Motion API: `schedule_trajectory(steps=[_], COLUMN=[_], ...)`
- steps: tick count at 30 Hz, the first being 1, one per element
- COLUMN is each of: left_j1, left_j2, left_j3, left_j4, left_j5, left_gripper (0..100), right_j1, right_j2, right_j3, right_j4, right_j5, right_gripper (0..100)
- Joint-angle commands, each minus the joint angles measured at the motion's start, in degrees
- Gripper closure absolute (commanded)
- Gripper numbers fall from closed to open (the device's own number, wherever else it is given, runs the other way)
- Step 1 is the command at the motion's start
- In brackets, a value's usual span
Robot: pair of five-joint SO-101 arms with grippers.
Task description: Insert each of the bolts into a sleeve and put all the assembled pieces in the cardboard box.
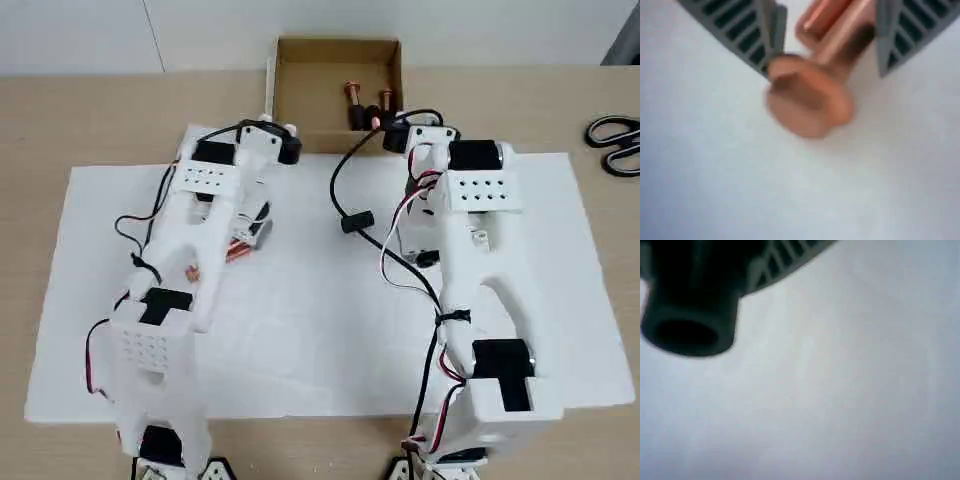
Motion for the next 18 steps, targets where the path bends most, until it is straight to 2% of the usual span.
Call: schedule_trajectory(steps=[1, 13, 18], left_j1=[1.4, 0.1, 0.0], left_j2=[-1.1, -0.5, -0.5], left_j3=[-4.4, -5.6, -4.9], left_j4=[2.0, 3.6, 5.8], left_j5=[0.3, -0.2, -3.1], left_gripper=[88, 88, 88], right_j1=[0.1, 0.1, 0.1], right_j2=[-3.5, -3.6, -3.6], right_j3=[0.1, 0.1, 0.1], right_j4=[-0.6, -0.6, -0.6], right_j5=[0.4, 0.4, 0.4], right_gripper=[99.5, 99.5, 99.5])
